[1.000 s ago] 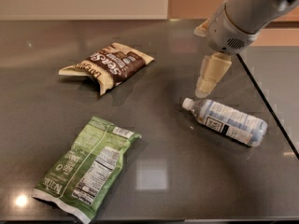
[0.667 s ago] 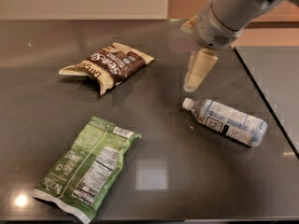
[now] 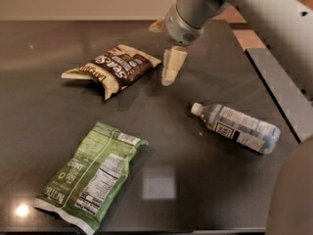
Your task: Pick brown chip bag
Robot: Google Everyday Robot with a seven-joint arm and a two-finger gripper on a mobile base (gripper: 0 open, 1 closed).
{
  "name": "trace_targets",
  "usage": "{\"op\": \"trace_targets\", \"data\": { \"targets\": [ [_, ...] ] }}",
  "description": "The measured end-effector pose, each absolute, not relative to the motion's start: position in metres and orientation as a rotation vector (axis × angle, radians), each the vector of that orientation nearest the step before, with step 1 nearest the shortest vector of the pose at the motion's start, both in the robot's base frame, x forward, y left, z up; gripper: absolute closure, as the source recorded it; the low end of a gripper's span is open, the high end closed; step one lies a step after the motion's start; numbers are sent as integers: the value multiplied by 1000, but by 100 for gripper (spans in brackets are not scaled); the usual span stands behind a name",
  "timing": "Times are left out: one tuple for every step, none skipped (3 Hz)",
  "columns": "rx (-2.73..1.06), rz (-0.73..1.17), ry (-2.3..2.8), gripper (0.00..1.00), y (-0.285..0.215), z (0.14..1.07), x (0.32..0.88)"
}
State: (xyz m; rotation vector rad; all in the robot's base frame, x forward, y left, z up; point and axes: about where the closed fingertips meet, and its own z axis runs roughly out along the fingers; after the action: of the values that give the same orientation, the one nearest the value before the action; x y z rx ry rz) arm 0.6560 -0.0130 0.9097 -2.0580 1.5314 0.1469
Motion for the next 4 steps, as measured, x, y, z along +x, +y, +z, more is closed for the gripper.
{"op": "trace_targets", "data": {
  "targets": [
    [-2159,151,1445,0,12,891,673],
    [-2259,140,1372,0,33,872,686],
    [-2339,119,1318,0,49,859,692],
    [-2404,90,1278,0,65,853,701]
  ]
}}
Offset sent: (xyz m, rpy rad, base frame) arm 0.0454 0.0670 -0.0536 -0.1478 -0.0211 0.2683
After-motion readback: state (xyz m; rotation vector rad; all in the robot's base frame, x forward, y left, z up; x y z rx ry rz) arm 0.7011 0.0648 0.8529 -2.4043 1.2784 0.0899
